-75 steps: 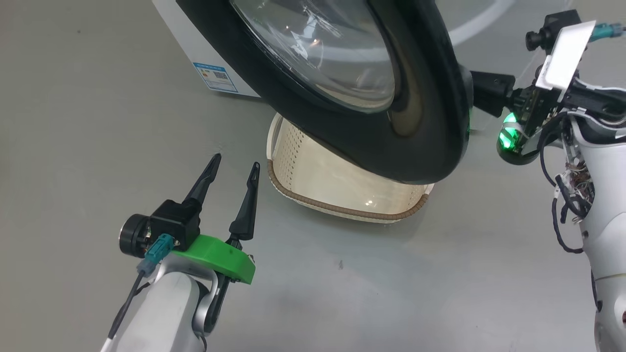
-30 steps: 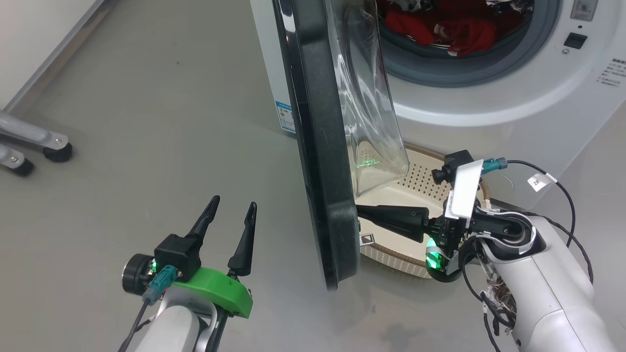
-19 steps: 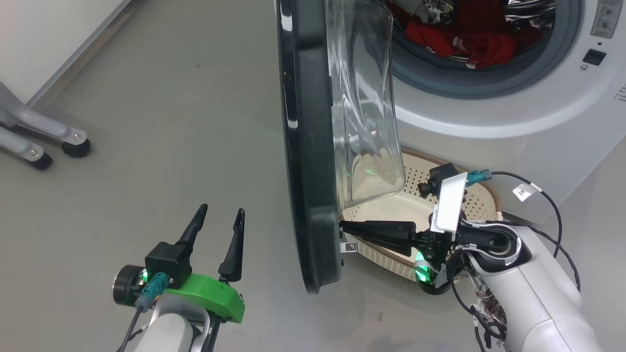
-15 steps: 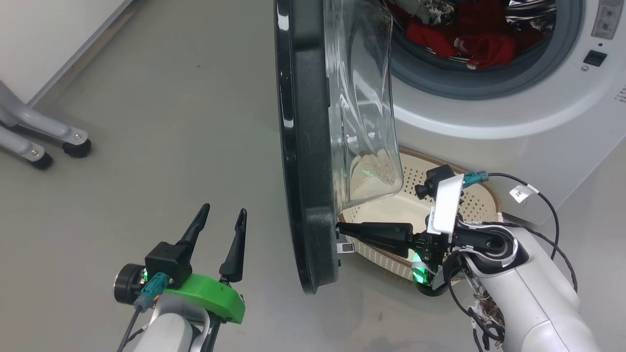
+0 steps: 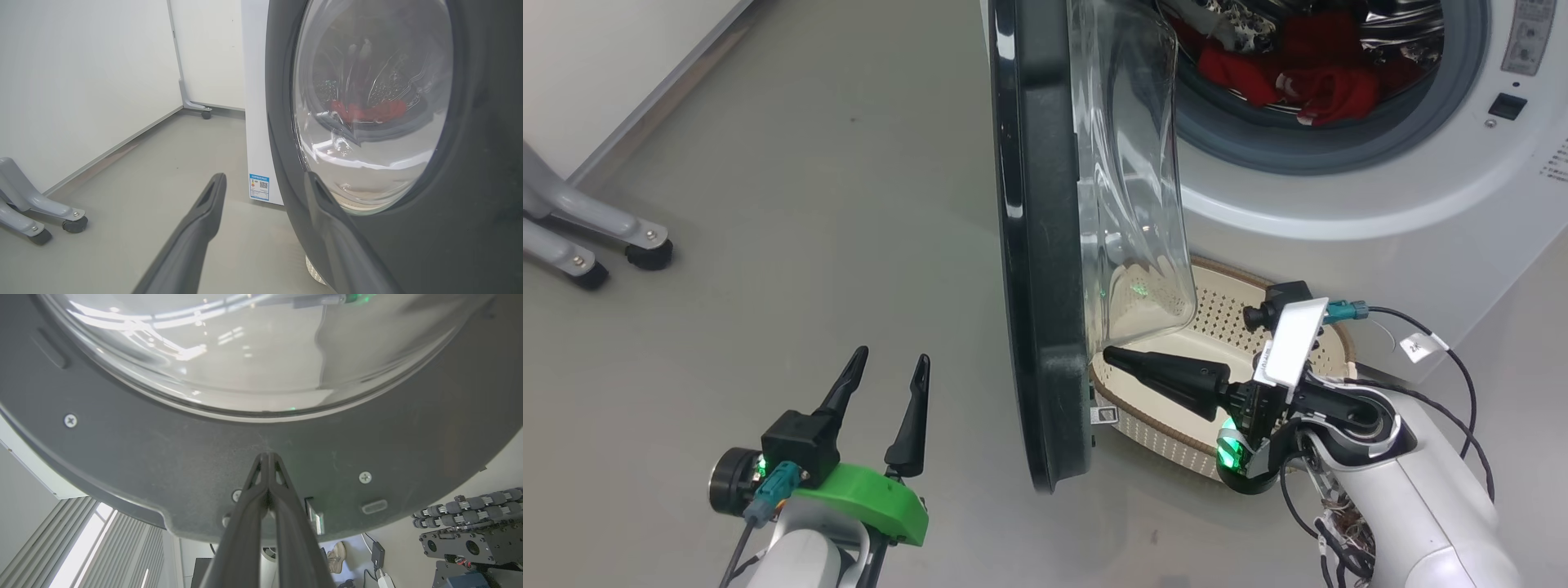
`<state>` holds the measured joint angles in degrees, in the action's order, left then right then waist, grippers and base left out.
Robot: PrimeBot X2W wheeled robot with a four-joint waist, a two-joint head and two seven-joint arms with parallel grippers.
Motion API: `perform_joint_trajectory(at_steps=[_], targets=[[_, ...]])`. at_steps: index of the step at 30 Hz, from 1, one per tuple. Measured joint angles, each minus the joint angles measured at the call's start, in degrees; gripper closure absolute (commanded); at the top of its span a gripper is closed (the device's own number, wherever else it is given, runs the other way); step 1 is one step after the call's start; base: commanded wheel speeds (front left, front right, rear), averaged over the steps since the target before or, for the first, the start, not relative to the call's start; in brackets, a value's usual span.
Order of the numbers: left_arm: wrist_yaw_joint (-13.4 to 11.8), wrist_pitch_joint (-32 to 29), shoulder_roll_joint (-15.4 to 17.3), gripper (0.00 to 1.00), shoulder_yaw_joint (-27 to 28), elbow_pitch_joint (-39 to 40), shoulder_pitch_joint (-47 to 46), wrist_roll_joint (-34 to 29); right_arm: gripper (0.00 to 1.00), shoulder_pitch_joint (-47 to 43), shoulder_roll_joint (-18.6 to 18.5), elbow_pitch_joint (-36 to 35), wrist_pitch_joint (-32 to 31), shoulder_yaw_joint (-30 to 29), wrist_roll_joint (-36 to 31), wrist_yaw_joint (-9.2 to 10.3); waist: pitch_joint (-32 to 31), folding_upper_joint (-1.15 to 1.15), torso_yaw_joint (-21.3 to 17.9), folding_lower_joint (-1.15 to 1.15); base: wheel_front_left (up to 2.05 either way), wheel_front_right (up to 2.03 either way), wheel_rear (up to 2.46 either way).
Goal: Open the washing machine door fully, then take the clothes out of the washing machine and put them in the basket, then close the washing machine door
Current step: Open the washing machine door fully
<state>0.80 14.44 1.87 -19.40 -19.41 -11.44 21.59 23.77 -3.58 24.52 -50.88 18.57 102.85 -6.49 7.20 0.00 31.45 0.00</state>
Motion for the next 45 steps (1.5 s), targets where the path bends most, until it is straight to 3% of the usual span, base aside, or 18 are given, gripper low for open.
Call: perform_joint_trajectory(at_steps=[9,11,12,13,25,42,45], targets=[[0.00,0.00,0.15,0.00,1.24,-0.20,1.17,-0.59,1.00,-4.05,0.20,-2.18,6.54,-5.06,-0.14,-0.19,-1.44,0.00,-1.69,0.00,0.00,0.00,0.00],[0.00,0.00,0.21,0.00,1.45,-0.19,1.23,-0.59,0.52,-4.88,0.13,-2.99,8.24,-6.24,-0.74,-0.31,-1.61,0.00,-2.38,0.00,0.00,0.00,0.00],[0.00,0.00,0.25,0.00,1.58,-0.18,1.23,-0.60,0.07,-5.41,0.08,-3.46,9.12,-6.83,-0.97,-0.49,-1.69,0.00,-2.73,0.00,0.00,0.00,0.00],[0.00,0.00,0.30,0.00,1.69,-0.18,1.23,-0.60,0.00,-5.98,-0.12,-4.05,9.89,-7.26,-1.46,-0.48,-1.77,0.00,-3.10,0.00,0.00,0.00,0.00],[0.00,0.00,0.34,0.00,2.98,-0.20,1.59,-1.60,0.00,-12.99,-2.61,-11.47,24.18,-11.72,-13.97,-0.48,-2.76,0.00,-6.90,0.00,0.00,0.00,0.00],[0.01,0.00,0.77,0.00,4.27,-0.42,2.44,-2.03,0.00,-21.05,-10.94,-12.70,52.55,-12.12,-47.88,-0.47,-3.66,0.00,-10.56,0.00,0.00,0.00,0.00],[0.01,0.00,0.76,0.00,4.33,-0.52,2.44,-2.04,0.00,-21.33,-13.16,-13.01,58.39,-12.63,-55.13,1.12,-3.75,0.00,-10.69,0.00,0.00,0.00,0.00]])
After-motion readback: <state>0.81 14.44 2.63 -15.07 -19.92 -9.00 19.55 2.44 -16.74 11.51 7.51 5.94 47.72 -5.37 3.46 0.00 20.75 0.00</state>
